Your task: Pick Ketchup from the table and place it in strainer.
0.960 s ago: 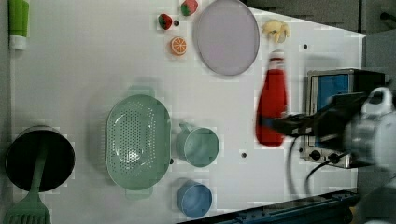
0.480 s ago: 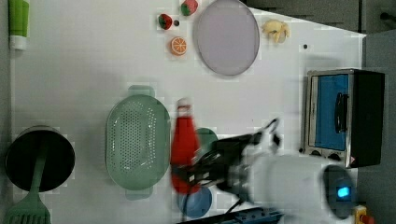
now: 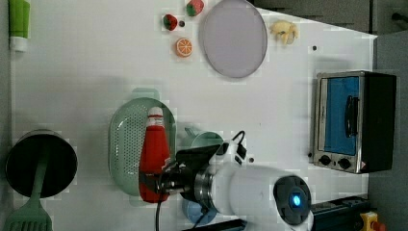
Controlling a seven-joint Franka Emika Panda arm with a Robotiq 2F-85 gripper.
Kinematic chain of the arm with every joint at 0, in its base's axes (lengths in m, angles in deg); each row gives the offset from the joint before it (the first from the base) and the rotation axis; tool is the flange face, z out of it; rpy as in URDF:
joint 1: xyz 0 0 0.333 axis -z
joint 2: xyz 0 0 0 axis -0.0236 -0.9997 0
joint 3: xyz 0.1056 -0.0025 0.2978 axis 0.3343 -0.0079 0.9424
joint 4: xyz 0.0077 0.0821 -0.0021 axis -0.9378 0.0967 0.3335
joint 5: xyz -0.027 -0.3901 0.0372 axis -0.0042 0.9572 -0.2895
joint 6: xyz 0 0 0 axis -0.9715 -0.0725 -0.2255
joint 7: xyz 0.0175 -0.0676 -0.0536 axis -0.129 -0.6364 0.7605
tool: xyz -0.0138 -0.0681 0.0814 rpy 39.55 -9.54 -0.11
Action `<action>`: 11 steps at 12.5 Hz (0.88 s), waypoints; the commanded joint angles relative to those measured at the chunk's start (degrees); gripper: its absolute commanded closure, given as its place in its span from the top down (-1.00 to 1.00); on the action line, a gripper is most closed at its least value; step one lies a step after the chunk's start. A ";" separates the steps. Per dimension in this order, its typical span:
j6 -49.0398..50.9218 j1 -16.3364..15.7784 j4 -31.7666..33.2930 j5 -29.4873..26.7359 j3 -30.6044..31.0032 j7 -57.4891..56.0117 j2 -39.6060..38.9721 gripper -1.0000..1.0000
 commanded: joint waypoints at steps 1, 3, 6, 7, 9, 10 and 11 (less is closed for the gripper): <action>-3.04 1.93 -0.51 0.91 -1.30 5.60 -4.23 0.78; -4.77 1.55 -0.53 1.10 -1.31 5.66 -6.78 1.00; -4.92 2.26 -0.75 0.99 -1.31 6.56 -4.59 1.00; -4.76 3.10 -0.72 0.73 -1.30 6.90 -2.80 1.00; -3.73 5.52 -0.78 -0.17 -1.33 6.90 1.49 1.00; -2.91 7.03 -0.93 -0.39 -1.41 6.90 3.92 1.00; -1.43 8.68 -1.09 -0.39 -1.82 6.90 6.41 1.00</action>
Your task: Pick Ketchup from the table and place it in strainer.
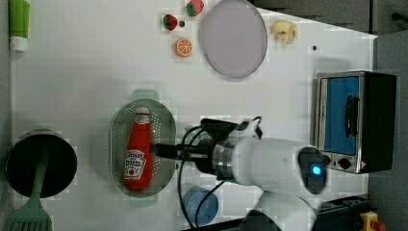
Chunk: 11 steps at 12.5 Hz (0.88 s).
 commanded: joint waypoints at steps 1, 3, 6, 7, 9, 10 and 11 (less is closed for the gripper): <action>4.53 5.68 -1.82 -0.45 -1.18 3.13 8.83 1.00; 10.41 8.80 -2.23 -0.45 -4.65 2.99 14.25 1.00; 19.64 11.58 -3.54 -0.45 -12.63 1.59 22.30 1.00; 23.33 11.89 -4.26 -0.45 -15.68 0.88 24.70 1.00; 31.24 11.94 -6.31 -0.46 -21.58 0.14 28.69 1.00; 34.43 11.95 -7.80 -0.46 -23.89 -0.75 30.08 1.00; 37.65 11.94 -9.34 -0.46 -25.90 -2.54 31.11 1.00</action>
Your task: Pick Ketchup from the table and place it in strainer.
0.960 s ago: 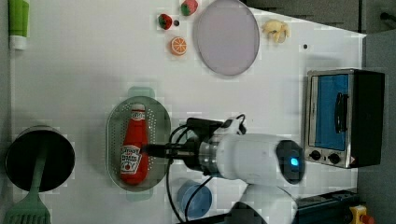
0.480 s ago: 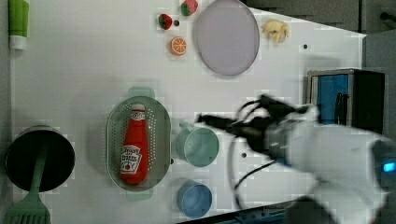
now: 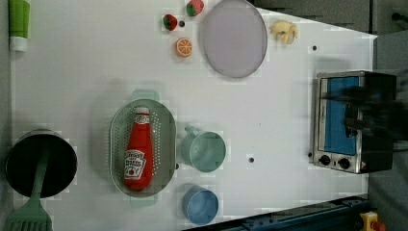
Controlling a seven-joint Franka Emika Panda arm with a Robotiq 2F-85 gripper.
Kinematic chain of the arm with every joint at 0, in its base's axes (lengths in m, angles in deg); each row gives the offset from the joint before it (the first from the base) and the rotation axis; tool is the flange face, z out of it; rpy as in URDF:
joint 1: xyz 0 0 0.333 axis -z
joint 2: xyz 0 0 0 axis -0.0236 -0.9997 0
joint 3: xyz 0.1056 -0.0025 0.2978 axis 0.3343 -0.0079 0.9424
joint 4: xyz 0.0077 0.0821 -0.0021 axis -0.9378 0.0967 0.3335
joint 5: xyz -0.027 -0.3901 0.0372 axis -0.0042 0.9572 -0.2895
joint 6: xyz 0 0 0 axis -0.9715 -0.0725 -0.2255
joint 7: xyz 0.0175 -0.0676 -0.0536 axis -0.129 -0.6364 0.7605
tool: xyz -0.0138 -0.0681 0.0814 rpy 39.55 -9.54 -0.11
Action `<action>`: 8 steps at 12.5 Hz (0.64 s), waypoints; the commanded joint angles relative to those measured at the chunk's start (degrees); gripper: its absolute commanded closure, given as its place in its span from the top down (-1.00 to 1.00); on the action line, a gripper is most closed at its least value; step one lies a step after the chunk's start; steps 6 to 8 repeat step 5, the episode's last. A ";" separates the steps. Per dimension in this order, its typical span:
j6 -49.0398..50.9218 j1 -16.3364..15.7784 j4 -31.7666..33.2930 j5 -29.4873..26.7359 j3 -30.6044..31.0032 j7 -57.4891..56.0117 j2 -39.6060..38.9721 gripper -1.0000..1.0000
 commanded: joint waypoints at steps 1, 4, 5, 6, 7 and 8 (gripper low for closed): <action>8.18 1.04 -4.29 -0.40 -3.99 -4.66 2.35 1.00; 15.60 1.05 -6.58 -2.43 -8.42 -7.21 2.92 1.00; 15.53 1.05 -6.57 -3.67 -9.27 -7.20 2.91 1.00; 15.53 1.05 -6.57 -3.67 -9.27 -7.20 2.91 1.00; 15.53 1.05 -6.57 -3.67 -9.27 -7.20 2.91 1.00; 15.53 1.05 -6.57 -3.67 -9.27 -7.20 2.91 1.00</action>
